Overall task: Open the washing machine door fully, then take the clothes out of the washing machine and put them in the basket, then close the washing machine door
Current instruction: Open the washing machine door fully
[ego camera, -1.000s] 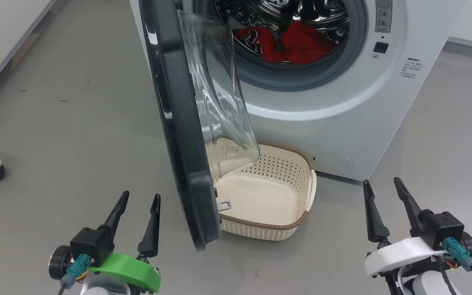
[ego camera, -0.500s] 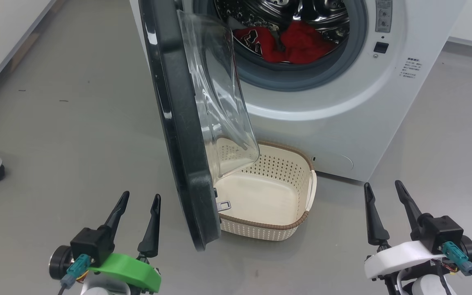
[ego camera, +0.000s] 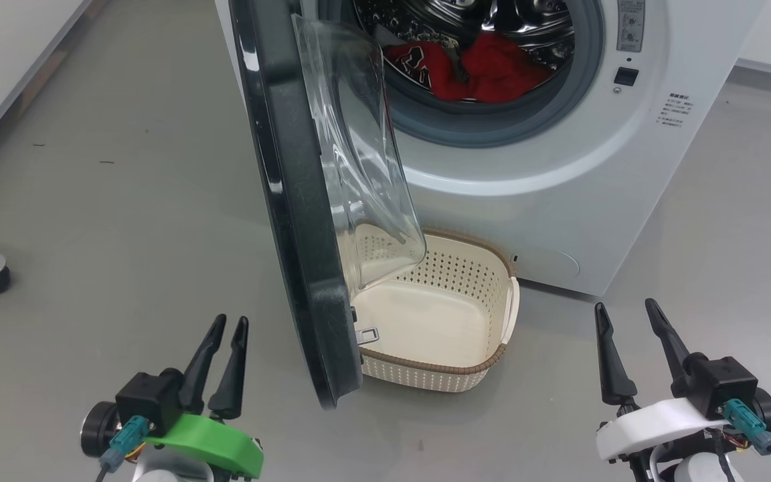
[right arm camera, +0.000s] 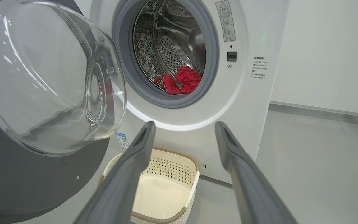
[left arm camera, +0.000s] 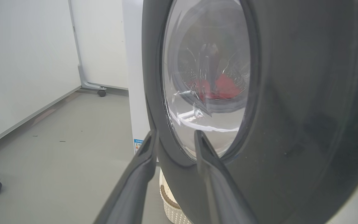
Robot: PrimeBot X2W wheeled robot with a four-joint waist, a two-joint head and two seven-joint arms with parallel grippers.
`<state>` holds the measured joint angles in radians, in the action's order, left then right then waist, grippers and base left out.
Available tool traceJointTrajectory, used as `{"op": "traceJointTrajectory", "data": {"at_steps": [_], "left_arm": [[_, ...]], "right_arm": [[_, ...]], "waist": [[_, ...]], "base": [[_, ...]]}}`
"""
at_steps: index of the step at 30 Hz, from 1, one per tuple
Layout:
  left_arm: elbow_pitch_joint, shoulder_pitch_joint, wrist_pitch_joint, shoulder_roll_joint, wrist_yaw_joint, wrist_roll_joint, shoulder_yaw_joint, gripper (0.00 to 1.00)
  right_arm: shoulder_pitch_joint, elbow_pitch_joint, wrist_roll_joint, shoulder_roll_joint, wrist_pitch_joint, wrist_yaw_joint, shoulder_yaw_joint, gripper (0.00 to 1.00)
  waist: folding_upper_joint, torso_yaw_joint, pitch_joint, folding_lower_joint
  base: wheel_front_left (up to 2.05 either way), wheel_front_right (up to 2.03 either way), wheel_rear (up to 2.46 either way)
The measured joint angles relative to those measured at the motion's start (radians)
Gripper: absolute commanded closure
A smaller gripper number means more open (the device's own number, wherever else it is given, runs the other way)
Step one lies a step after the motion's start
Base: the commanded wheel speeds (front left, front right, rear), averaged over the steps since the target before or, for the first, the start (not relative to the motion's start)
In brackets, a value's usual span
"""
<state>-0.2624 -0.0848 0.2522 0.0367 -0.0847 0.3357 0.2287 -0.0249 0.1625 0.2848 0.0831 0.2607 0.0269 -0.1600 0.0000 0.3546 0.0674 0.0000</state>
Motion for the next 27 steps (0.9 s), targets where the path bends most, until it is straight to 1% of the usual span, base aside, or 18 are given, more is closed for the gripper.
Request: {"op": "traceJointTrajectory", "data": {"at_steps": [1, 8, 10, 14, 15, 18, 27], "left_arm": [[0.0, 0.0, 0.0, 0.0, 0.0, 0.0, 0.0, 1.0], [0.003, 0.0, 0.0, 0.0, 0.001, 0.0, 0.002, 1.0], [0.013, 0.0, 0.0, 0.0, 0.009, 0.0, -0.002, 1.0], [0.04, -0.001, 0.0, 0.0, 0.009, -0.001, -0.011, 1.0], [0.053, -0.002, 0.0, 0.0, 0.009, -0.002, -0.015, 1.0], [0.128, -0.018, 0.0, 0.0, 0.01, -0.018, -0.035, 1.0], [0.394, -0.118, 0.004, 0.0, 0.018, -0.067, -0.06, 1.0]], "right_arm": [[0.0, 0.0, -0.003, -0.002, 0.0, -0.004, 0.002, 0.0], [-0.003, 0.001, -0.019, -0.009, 0.0, -0.017, 0.018, 0.0], [-0.003, 0.001, -0.025, -0.012, 0.0, -0.026, 0.02, 0.0], [-0.003, 0.0, -0.028, -0.016, 0.0, -0.027, 0.023, 0.0], [-0.003, 0.0, -0.031, -0.017, 0.0, -0.033, 0.025, 0.0], [-0.003, 0.001, -0.034, -0.019, 0.0, -0.044, 0.03, 0.0], [-0.003, 0.001, -0.048, -0.023, 0.0, -0.057, 0.043, 0.0]], "waist": [[0.0, 0.0, 0.0, 0.0], [0.0, 0.005, 0.003, 0.0], [0.0, 0.006, 0.003, 0.0], [0.0, 0.008, 0.004, 0.0], [0.0, 0.009, 0.004, 0.0], [0.0, 0.012, 0.002, 0.0], [0.0, 0.018, -0.006, 0.0]], "base": [[0.0, 0.0, 0.0], [0.0, 0.0, 0.0], [0.0, 0.0, 0.0], [0.0, 0.0, 0.0], [0.0, 0.0, 0.0], [0.0, 0.0, 0.0], [0.0, 0.0, 0.0]]}}
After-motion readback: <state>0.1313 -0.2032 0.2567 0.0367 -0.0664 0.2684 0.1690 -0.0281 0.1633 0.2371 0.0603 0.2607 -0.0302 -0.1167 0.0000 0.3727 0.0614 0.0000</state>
